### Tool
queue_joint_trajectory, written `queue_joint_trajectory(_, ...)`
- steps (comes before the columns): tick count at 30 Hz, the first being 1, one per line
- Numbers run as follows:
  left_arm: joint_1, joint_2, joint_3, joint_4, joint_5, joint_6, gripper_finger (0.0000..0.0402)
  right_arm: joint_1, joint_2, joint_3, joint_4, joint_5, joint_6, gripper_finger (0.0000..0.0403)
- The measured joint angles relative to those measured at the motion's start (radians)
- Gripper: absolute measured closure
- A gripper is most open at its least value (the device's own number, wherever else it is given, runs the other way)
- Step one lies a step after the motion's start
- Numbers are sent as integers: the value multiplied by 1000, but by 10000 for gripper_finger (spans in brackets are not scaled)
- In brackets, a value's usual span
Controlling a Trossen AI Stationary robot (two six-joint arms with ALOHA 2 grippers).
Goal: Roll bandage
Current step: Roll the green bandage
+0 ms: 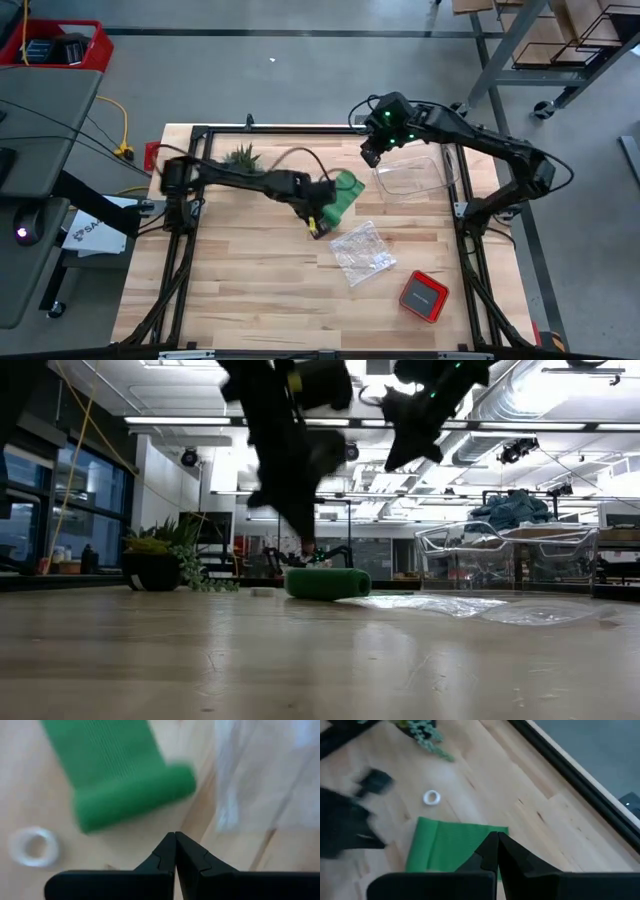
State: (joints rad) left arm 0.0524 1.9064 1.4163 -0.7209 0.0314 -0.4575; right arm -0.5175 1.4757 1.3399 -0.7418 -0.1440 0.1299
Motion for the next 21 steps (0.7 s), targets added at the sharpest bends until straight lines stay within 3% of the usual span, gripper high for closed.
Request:
queue_joint_trajectory(6, 14, 126, 0, 11, 120, -58, 402, 0, -67, 0, -69, -23, 8, 403)
queue_joint_trajectory(15, 66, 138, 1, 96, 97, -155, 402, 0, -98, 0, -115, -22, 37, 403)
queue_joint_trajectory(21, 135, 125, 132, 113, 51, -67, 401, 0, -98, 0, -112, -20, 46, 403)
